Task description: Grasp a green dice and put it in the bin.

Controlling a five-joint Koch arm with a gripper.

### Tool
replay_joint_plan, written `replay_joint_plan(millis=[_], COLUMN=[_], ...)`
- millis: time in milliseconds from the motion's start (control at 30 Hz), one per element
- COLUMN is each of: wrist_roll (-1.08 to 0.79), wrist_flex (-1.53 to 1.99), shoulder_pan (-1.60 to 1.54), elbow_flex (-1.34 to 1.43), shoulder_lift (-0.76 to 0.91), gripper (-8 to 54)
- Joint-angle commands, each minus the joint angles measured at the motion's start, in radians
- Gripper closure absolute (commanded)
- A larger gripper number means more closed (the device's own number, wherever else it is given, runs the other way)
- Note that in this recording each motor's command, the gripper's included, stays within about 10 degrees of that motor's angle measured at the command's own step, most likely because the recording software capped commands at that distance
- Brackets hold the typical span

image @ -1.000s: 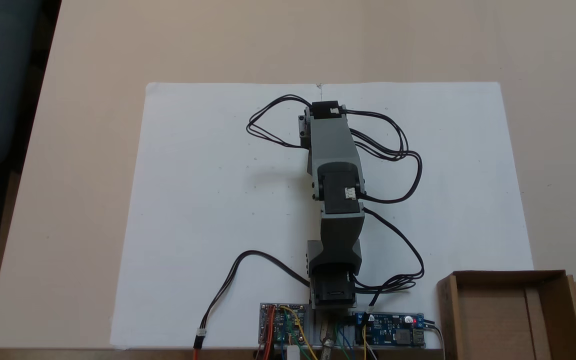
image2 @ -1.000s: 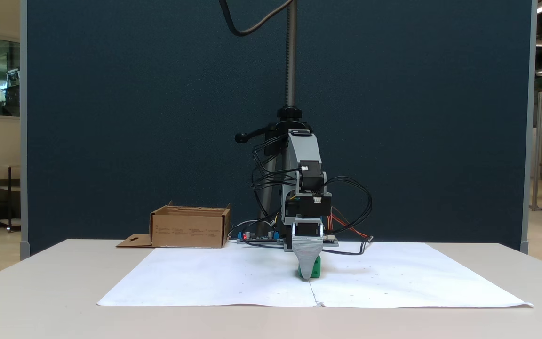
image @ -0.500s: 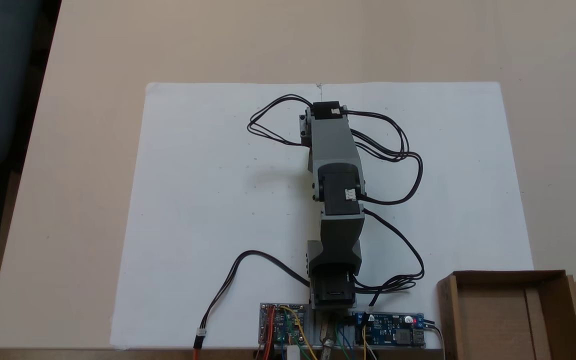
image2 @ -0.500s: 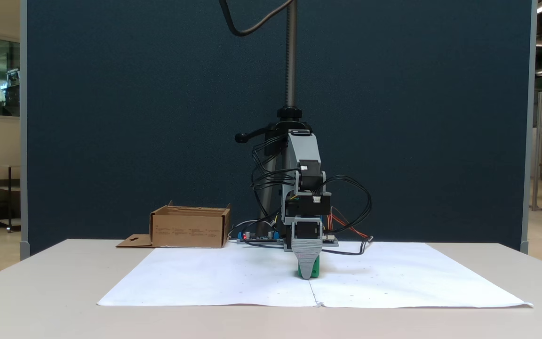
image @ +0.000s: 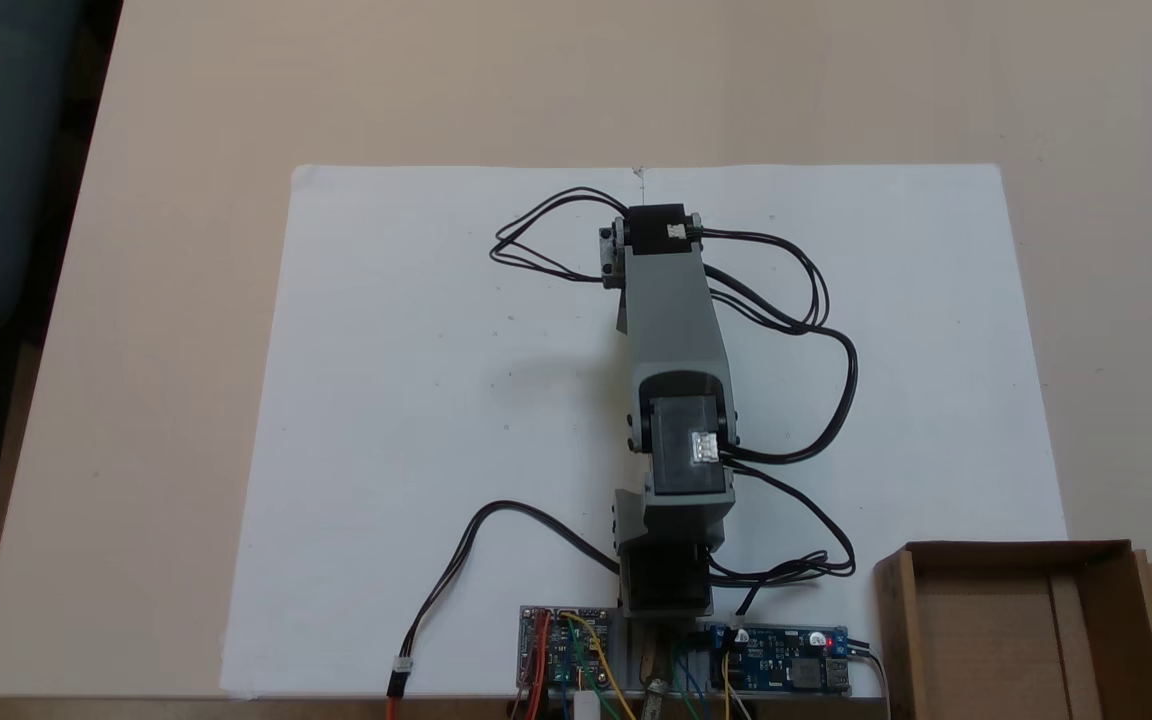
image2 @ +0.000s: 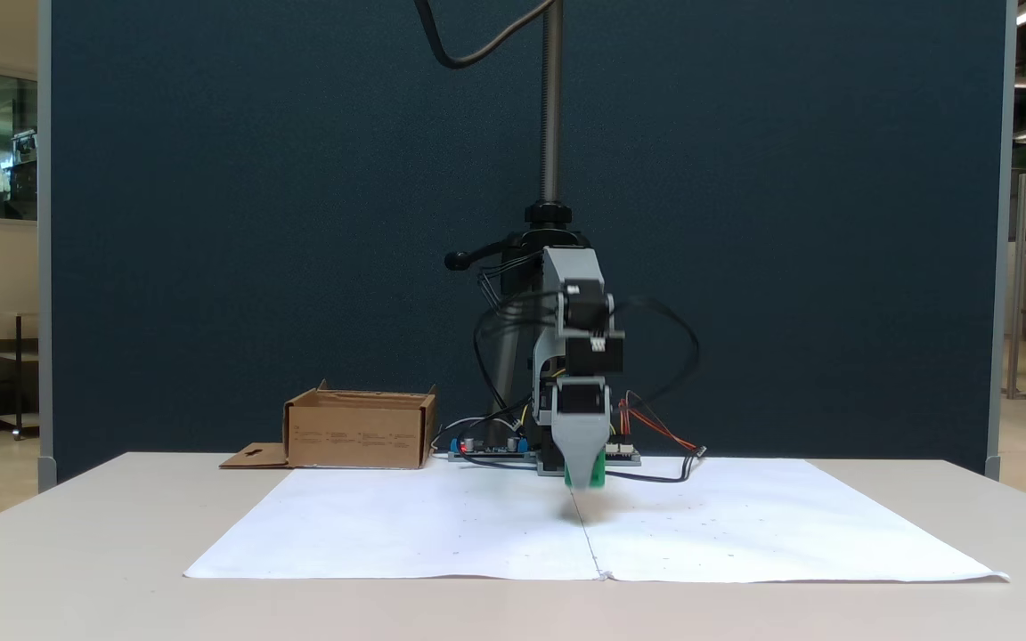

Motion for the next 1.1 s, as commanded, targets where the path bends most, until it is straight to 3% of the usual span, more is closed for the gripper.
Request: replay_joint_plan(millis=[0,233,467,1067], wrist_roll=[0.005,-0.044,-0.149,-0.672], wrist_flex=[0.162,0.528,0.634,0.565], shoulder_pan=[0.008,0.140,0.356,1.651], elbow_flex=[-0.114,-0.518,-0.767,-0.945], shoulder_lift=[0.061,0.064,0.005,-0.158], gripper=[33.8,33.8,33.8,33.8])
